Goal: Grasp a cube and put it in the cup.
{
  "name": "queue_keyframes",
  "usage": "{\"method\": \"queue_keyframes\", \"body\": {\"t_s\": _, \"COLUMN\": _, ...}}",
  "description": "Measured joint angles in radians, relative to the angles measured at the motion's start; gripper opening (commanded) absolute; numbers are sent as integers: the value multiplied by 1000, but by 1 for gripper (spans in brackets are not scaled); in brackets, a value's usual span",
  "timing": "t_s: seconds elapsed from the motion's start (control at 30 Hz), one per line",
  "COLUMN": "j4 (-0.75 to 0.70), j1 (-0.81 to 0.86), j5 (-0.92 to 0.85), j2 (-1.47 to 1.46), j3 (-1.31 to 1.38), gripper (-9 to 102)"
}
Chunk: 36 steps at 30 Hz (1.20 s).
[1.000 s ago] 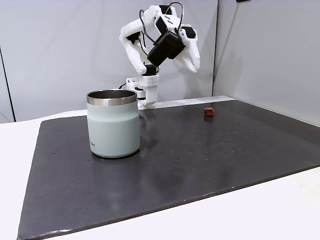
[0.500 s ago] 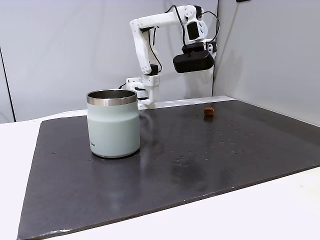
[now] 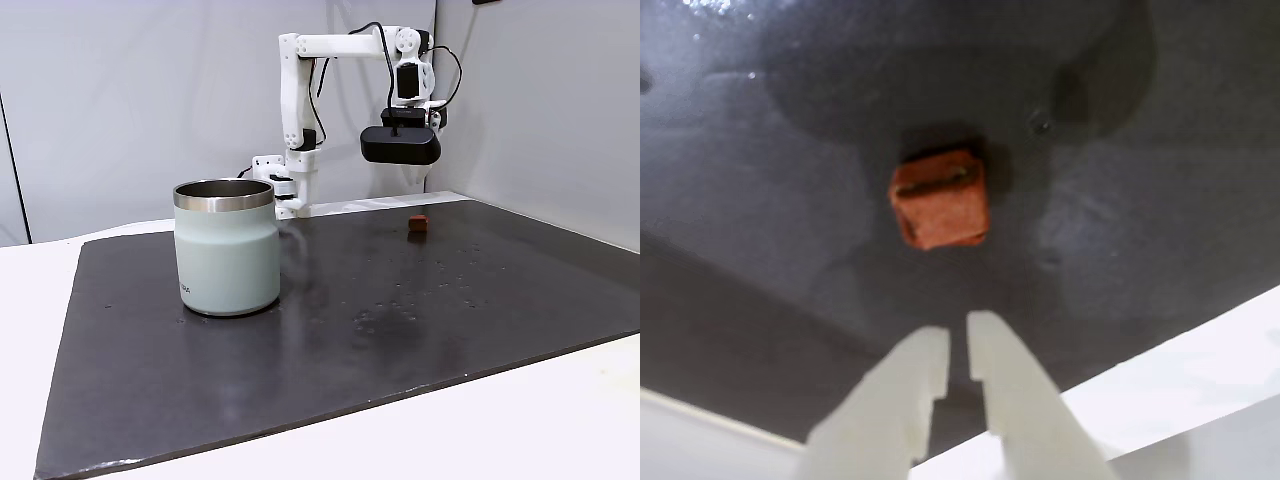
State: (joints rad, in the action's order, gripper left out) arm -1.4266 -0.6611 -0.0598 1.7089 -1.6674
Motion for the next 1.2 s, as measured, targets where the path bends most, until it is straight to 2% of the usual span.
{"method": "queue_keyframes", "body": {"t_s": 0.33, "j4": 0, "j1": -43, "j5": -9, "j2": -58, "j3": 0, "gripper": 0}}
{"method": "queue_keyframes", "body": {"t_s": 0.5, "j4": 0, "j1": -54, "j5": -15, "j2": -72, "j3": 0, "gripper": 15}}
{"method": "queue_keyframes", "body": {"t_s": 0.7, "j4": 2, "j1": -54, "j5": -15, "j2": -106, "j3": 0, "gripper": 24}}
{"method": "queue_keyframes", "body": {"t_s": 1.2, "j4": 38, "j1": -48, "j5": -9, "j2": -213, "j3": 0, "gripper": 23}}
